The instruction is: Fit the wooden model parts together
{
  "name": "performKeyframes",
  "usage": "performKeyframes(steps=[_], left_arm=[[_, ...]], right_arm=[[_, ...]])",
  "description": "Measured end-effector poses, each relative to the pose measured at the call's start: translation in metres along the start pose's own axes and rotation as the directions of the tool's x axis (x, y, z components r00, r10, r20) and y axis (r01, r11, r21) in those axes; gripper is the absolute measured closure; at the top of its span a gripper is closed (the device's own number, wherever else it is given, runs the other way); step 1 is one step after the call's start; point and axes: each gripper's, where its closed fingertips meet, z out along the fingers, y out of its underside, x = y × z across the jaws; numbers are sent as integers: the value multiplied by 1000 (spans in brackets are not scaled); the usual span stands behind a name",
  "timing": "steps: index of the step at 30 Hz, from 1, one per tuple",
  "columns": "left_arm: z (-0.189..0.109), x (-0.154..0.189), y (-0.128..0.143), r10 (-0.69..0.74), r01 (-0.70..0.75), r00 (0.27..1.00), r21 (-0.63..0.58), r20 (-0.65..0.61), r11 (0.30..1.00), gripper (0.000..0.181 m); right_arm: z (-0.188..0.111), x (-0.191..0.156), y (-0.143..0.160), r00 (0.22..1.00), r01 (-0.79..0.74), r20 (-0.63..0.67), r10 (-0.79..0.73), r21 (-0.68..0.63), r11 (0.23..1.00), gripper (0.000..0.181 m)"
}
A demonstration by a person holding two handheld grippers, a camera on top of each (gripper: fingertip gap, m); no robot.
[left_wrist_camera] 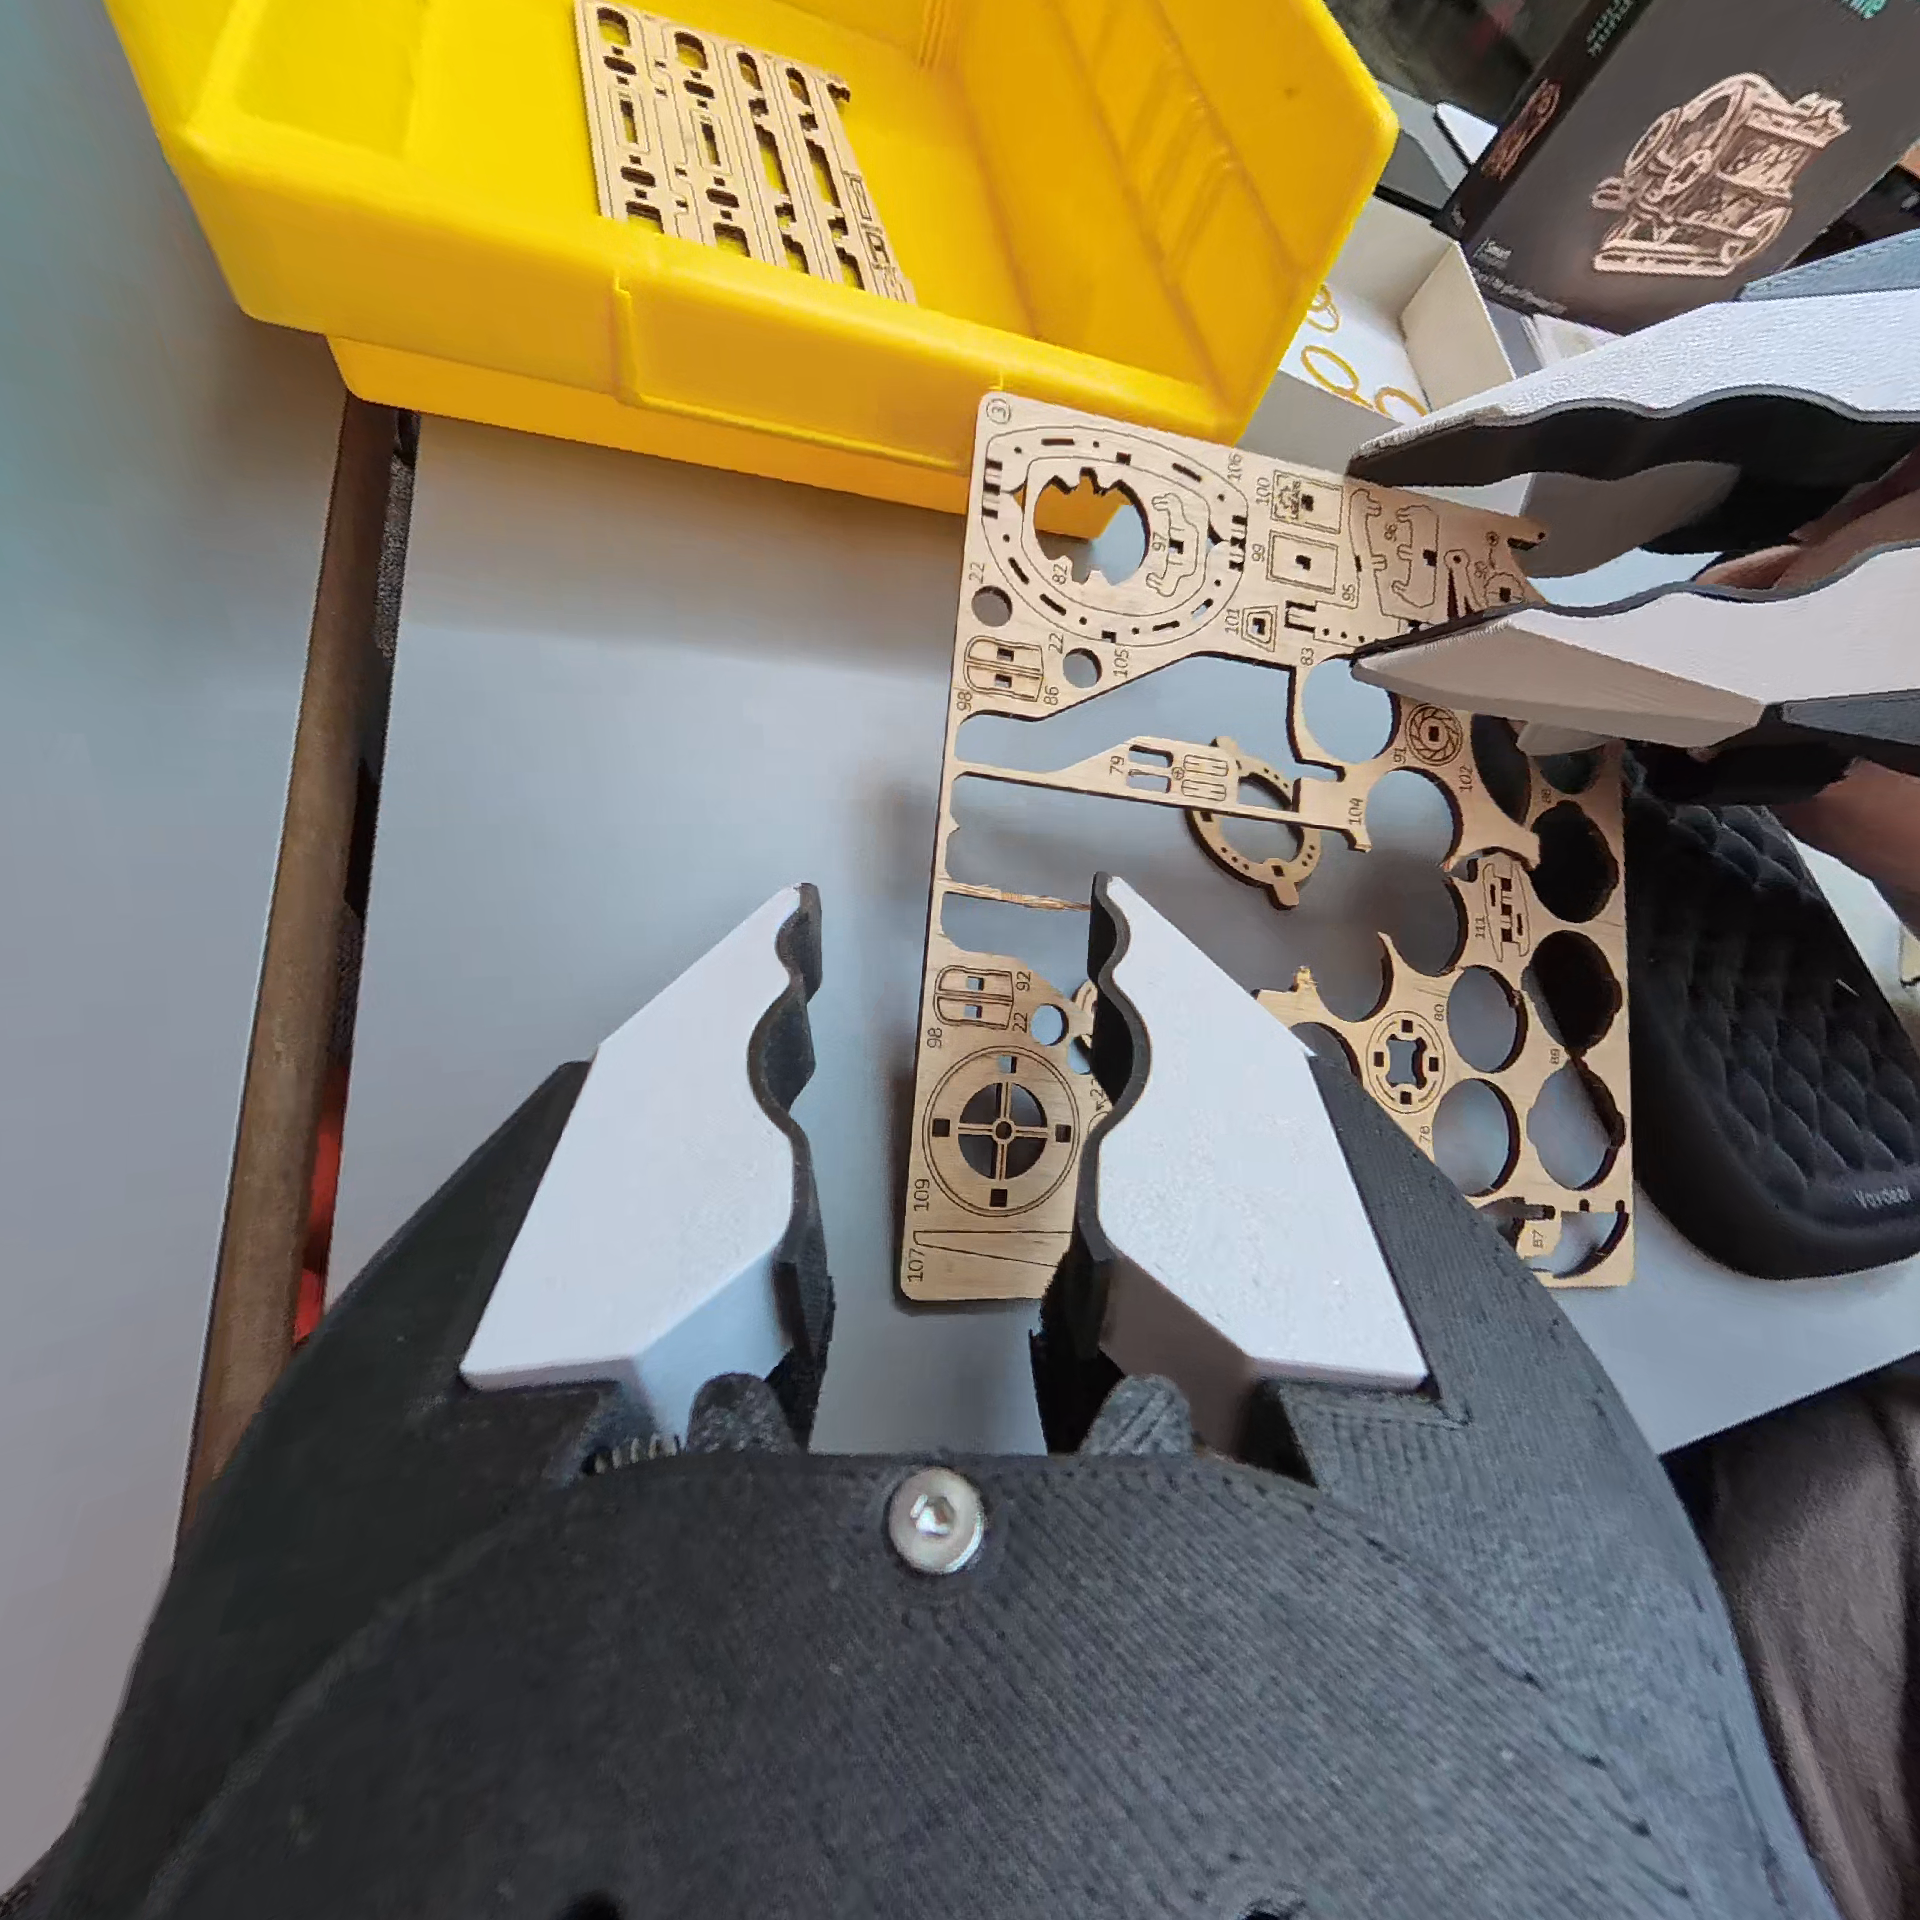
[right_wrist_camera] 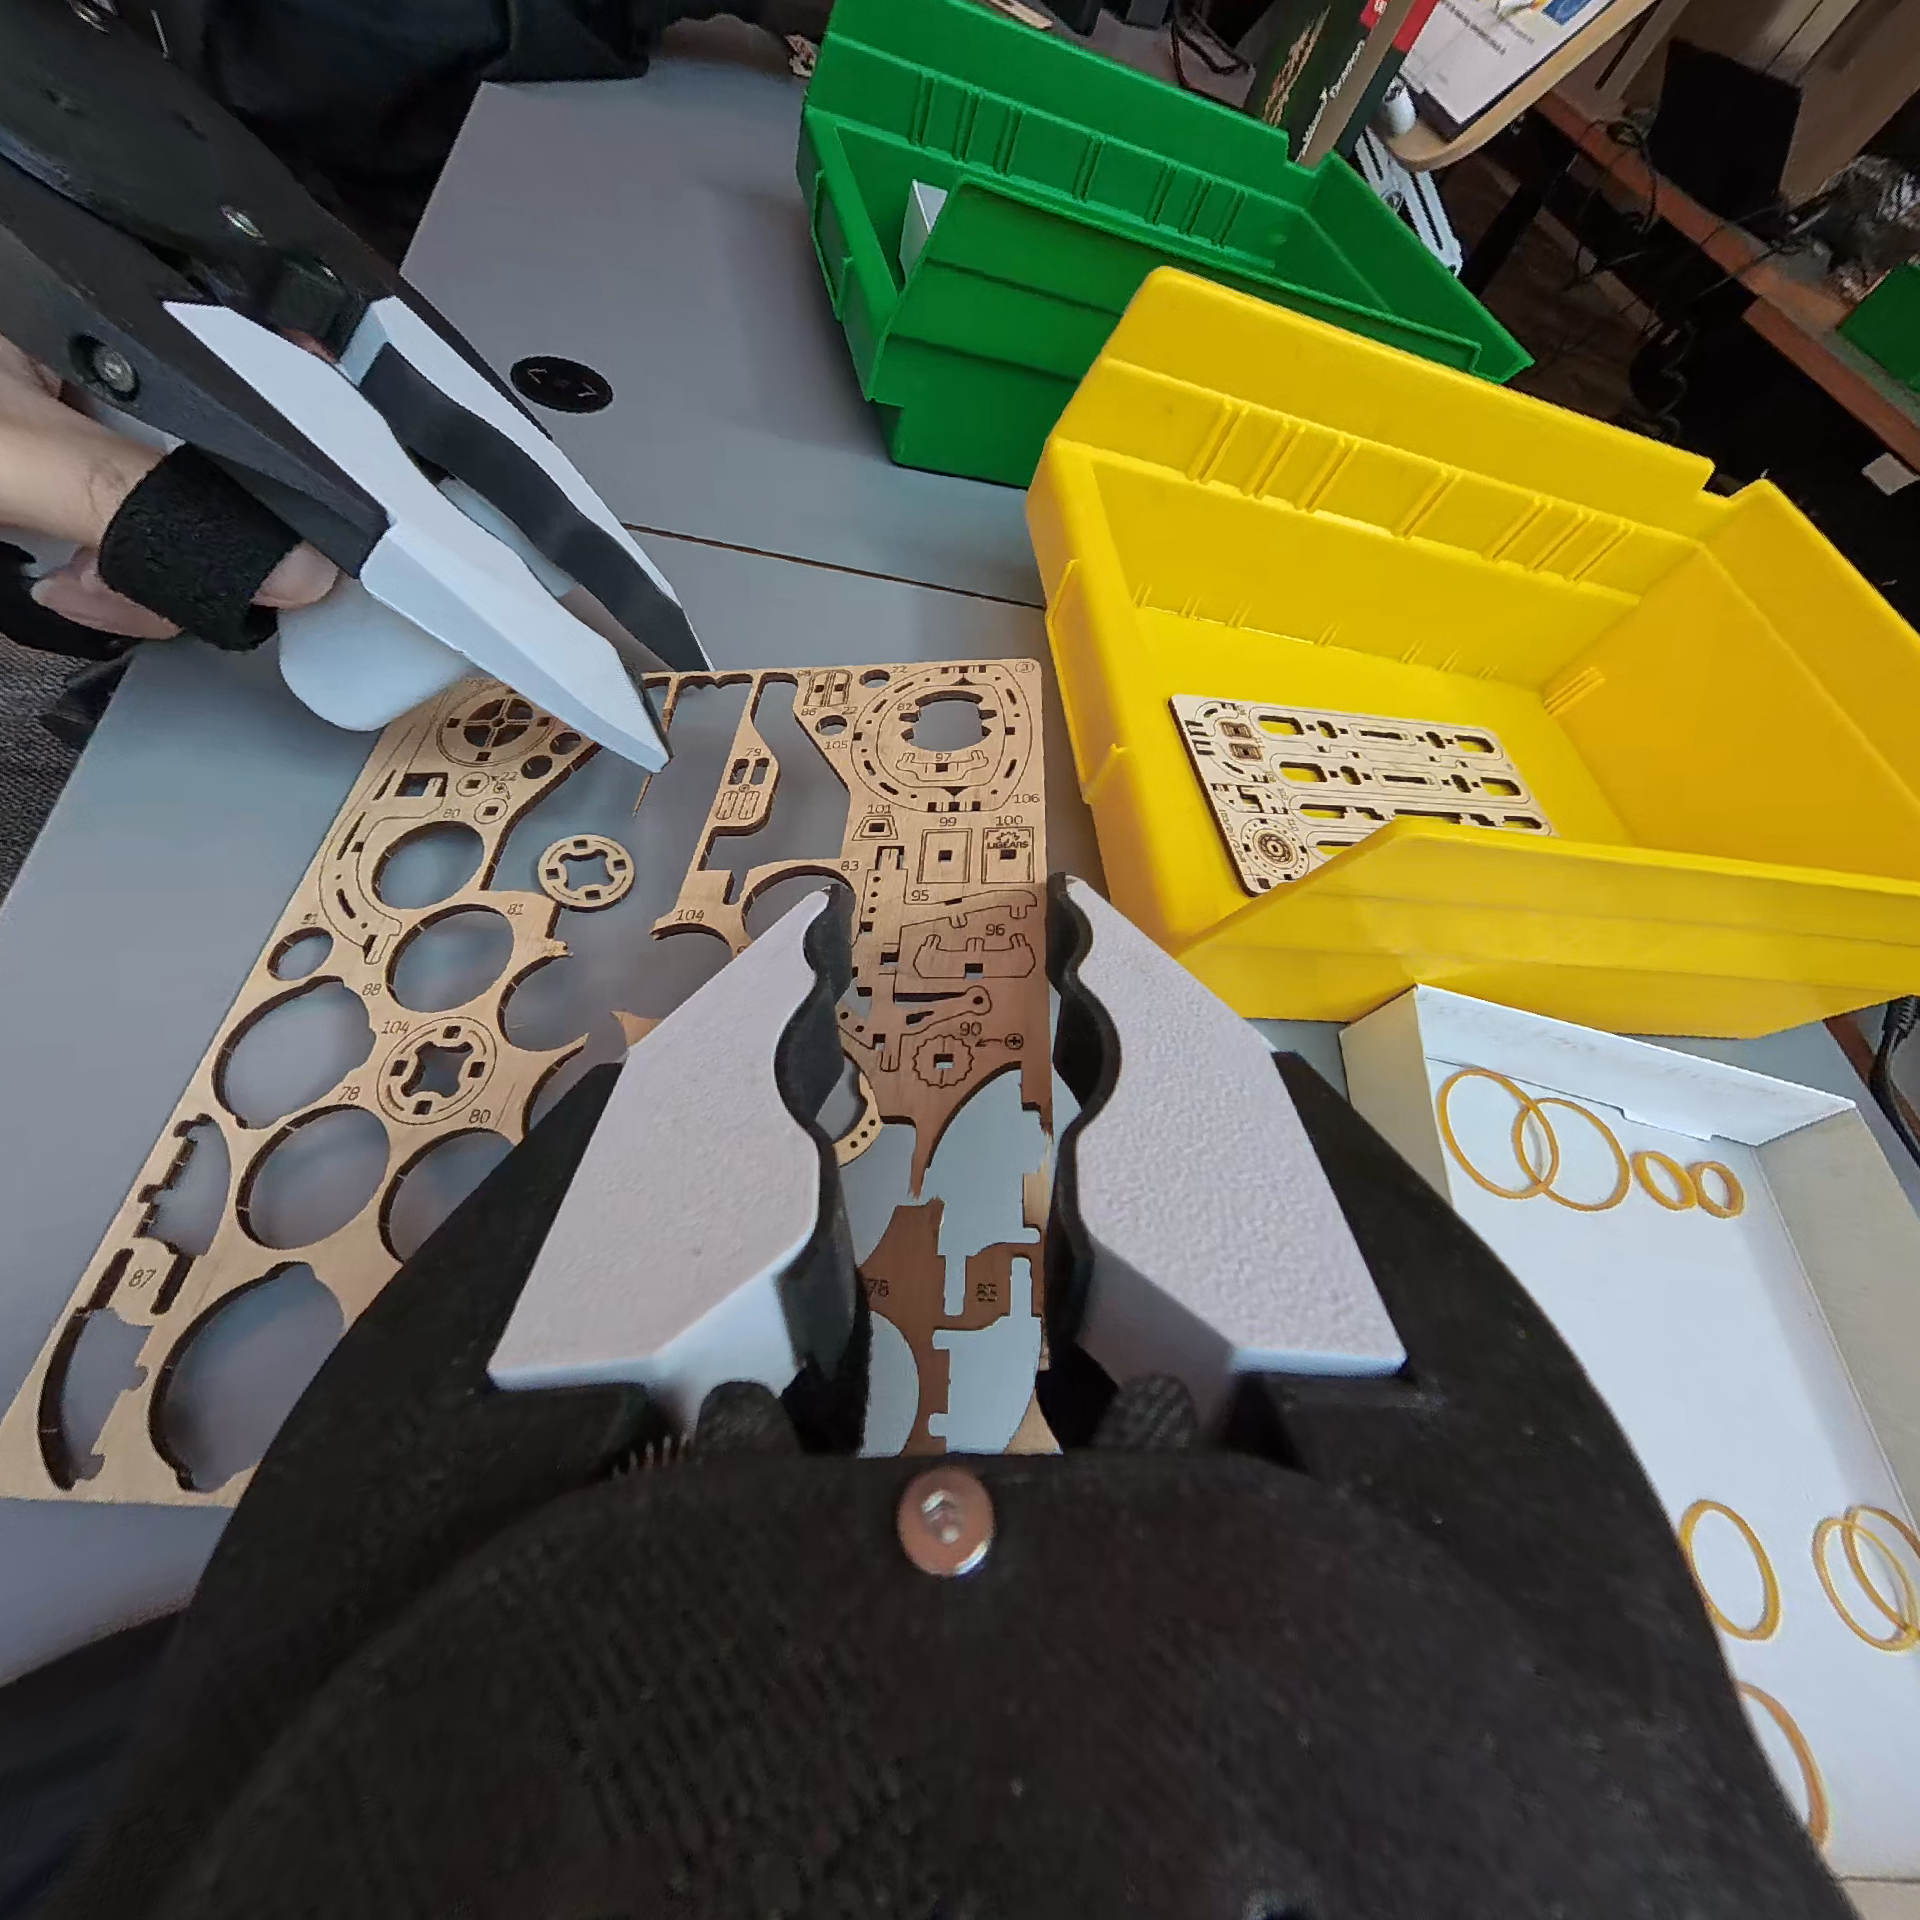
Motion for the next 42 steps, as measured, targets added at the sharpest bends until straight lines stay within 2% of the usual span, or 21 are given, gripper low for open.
performKeyframes(steps=[1, 4, 8, 11, 14, 18, 20, 22, 25, 28, 30, 31, 33, 36, 39, 42], left_arm=[[0, 0, 0, -13, 13, 1000, 1, -14, 1000, 135], [-1, 8, 2, -41, 42, 995, 3, -90, 999, 151], [-5, 8, -2, -49, 53, 993, 42, -107, 998, 167], [-11, 12, -9, -6, 17, 993, 96, -116, 995, 170], [-15, 9, -11, 27, -18, 996, 116, -84, 993, 171], [-17, 13, -14, 39, -24, 994, 136, -105, 990, 172], [-17, 13, -14, 50, -36, 994, 138, -94, 990, 171], [-18, 15, -15, 63, -50, 994, 143, -89, 988, 171], [-20, 20, -20, 88, -72, 992, 164, -90, 984, 171], [-20, 25, -24, 117, -101, 990, 173, -84, 980, 172], [-20, 27, -25, 124, -108, 989, 172, -84, 979, 171], [-20, 27, -25, 125, -110, 989, 170, -84, 979, 171], [-20, 26, -24, 122, -107, 989, 172, -85, 979, 171], [-23, 25, -29, 85, -60, 990, 215, -109, 975, 170], [-35, 27, -45, 27, 23, 988, 319, -153, 947, 149], [-45, 31, -56, 43, 10, 991, 383, -130, 924, 140]], right_arm=[[-1, -1, -1, 1000, 10, -1, -10, 6, 1000, 145], [-1, -4, -3, 998, 63, -12, -62, 14, 998, 145], [-1, -5, -2, 998, 64, -4, -64, 17, 998, 144], [-4, 1, -2, 999, -18, 41, 17, 29, 999, 144], [-15, 15, -13, 975, -179, 149, 167, 72, 981, 145], [-22, 29, -17, 900, -317, 318, 298, 11, 948, 145], [-20, 25, -10, 850, -338, 400, 343, -84, 937, 143], [-15, 24, -3, 812, -350, 438, 387, -165, 922, 137], [-10, 15, 3, 737, -358, 504, 451, -275, 892, 138], [-7, 3, 6, 653, -361, 555, 516, -371, 856, 141], [-7, -5, 6, 589, -361, 590, 552, -418, 833, 157], [-7, -7, 6, 572, -361, 596, 564, -434, 825, 168], [-6, -7, 6, 548, -385, 600, 583, -437, 813, 170], [-10, -8, -1, 458, -457, 638, 619, -429, 780, 176], [-11, -1, -4, 417, -523, 645, 641, -406, 749, 179], [-21, -1, -14, 345, -559, 707, 618, -374, 740, 180]])
